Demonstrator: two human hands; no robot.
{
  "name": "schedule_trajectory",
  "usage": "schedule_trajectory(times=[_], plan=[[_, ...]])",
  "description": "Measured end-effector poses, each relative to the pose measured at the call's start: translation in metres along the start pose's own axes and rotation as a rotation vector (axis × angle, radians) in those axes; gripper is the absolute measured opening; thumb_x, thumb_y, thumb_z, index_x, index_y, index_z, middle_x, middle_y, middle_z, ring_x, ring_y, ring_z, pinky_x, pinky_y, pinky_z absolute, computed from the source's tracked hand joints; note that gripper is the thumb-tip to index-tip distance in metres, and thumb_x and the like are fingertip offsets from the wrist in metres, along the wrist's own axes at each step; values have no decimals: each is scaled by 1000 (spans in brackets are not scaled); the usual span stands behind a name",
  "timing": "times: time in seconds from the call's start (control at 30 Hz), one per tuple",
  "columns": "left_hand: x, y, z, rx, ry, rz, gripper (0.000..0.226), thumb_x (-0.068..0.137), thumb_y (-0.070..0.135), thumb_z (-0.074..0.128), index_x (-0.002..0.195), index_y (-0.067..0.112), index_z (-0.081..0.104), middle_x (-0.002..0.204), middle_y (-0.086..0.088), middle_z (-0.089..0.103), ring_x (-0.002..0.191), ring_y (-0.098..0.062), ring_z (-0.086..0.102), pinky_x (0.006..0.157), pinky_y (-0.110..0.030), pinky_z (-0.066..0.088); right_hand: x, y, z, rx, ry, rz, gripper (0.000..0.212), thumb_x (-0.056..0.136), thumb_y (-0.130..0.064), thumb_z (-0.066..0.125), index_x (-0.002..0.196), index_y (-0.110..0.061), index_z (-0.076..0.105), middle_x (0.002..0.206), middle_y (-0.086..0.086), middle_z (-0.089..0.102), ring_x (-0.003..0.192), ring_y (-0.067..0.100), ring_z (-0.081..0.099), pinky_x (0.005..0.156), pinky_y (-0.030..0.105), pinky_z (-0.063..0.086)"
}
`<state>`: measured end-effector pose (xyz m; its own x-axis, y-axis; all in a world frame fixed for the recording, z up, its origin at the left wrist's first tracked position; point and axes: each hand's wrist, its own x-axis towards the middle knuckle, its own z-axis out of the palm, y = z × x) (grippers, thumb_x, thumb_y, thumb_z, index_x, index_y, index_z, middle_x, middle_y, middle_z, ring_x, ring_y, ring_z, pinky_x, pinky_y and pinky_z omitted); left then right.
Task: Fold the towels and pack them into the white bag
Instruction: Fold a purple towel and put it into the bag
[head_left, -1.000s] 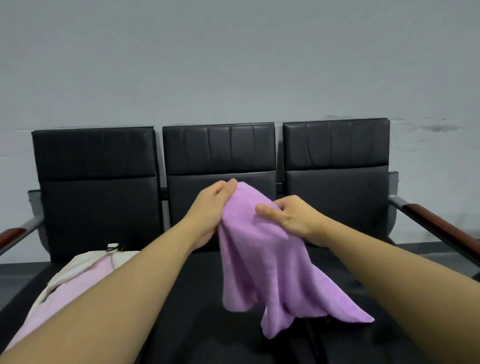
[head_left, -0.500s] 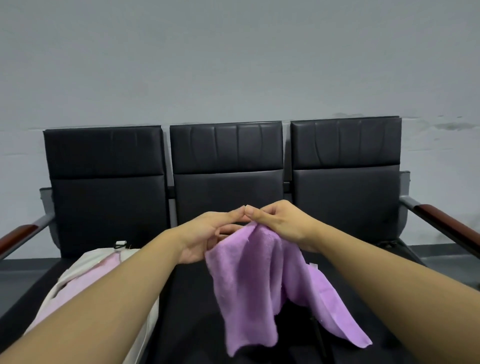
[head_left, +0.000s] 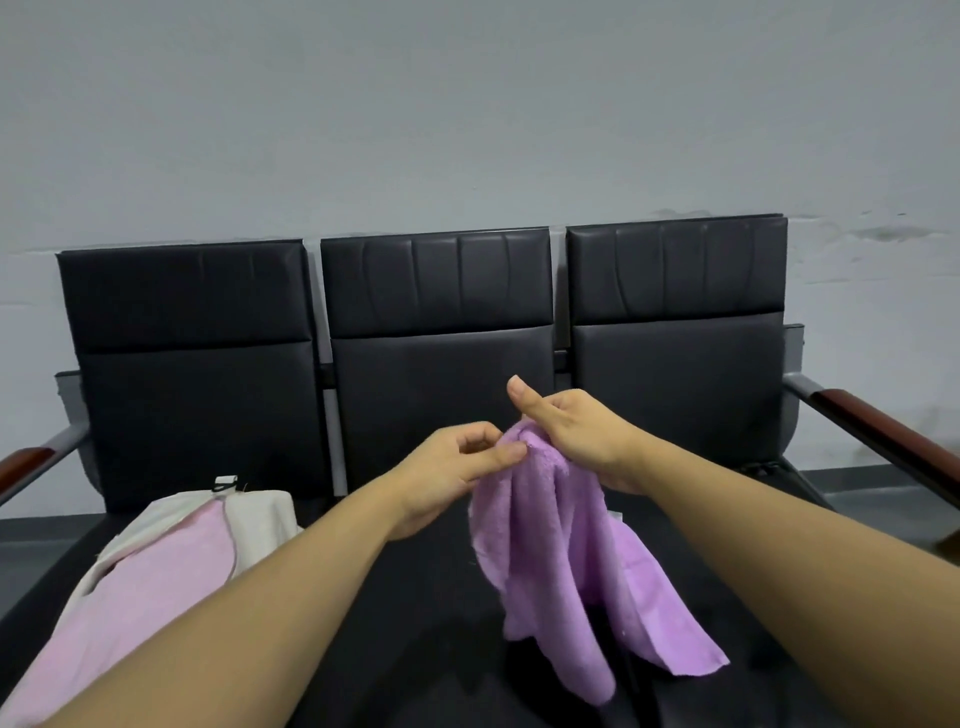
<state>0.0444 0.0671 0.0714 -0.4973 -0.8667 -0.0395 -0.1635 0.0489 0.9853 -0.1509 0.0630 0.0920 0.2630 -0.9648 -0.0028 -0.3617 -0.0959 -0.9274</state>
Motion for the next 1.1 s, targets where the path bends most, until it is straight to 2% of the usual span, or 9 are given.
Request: schedule_trajectory(times=[0.13,0.27,0.37,0.47,0.57,0.63,0.9,1.03,1.1], plan=[[9,6,-12,93,189,81,18,98,32,65,97,20,78,102,-2,77,103,-23,71,94,-42,57,-5,17,-11,-133,28,47,80,78,-87,49,65,-8,57,67,6,53,65,18,49,68,32,43],[15,14,-47,343,432,144,13,98,30,67,94,24,79,94,9,77,95,-11,70,82,-21,50,-10,36,-22,-210,60,68,99,71,-93,49,72,6,42,70,7,35,67,22,34,68,33,32],[8,17,-76,461,511,117,15,97,30,68,97,19,78,94,8,76,91,-5,68,76,-15,46,-13,49,-36,-315,68,118,99,69,-95,47,70,4,53,66,3,45,63,16,43,65,31,41],[0,10,-108,569,594,59,18,98,32,66,97,18,77,97,6,74,95,-12,66,82,-27,48,-17,69,-54,-421,109,140,78,69,-89,54,59,-12,47,60,-2,40,59,13,37,58,28,36],[-6,1,-131,651,706,-26,21,100,34,62,98,18,75,98,3,72,99,-21,65,85,-36,48,-20,84,-69,-482,178,166,80,65,-87,59,66,-8,59,60,-4,54,59,12,50,60,30,42],[-8,-2,-137,674,772,-55,22,101,33,60,99,16,74,100,1,71,99,-23,63,82,-36,45,-20,87,-76,-512,206,177,73,70,-81,64,74,-8,66,64,-2,62,61,14,56,61,30,45],[-29,6,-159,776,1017,-163,27,105,32,53,109,11,69,103,-10,67,89,-26,54,77,-39,41,-24,65,-95,-625,220,134,51,74,-63,78,78,-14,63,71,0,65,66,18,57,60,31,43],[-45,12,-170,765,1072,-205,29,106,32,52,111,9,68,108,-16,67,90,-30,53,78,-41,41,-27,51,-101,-767,222,110,44,83,-60,71,71,-19,58,70,0,62,68,24,55,60,34,41],[-52,16,-172,780,1101,-229,27,106,35,51,107,13,67,104,-14,66,93,-34,55,86,-44,43,-32,42,-103,-701,233,120,47,82,-56,74,65,-15,58,62,0,57,61,22,53,53,30,40]])
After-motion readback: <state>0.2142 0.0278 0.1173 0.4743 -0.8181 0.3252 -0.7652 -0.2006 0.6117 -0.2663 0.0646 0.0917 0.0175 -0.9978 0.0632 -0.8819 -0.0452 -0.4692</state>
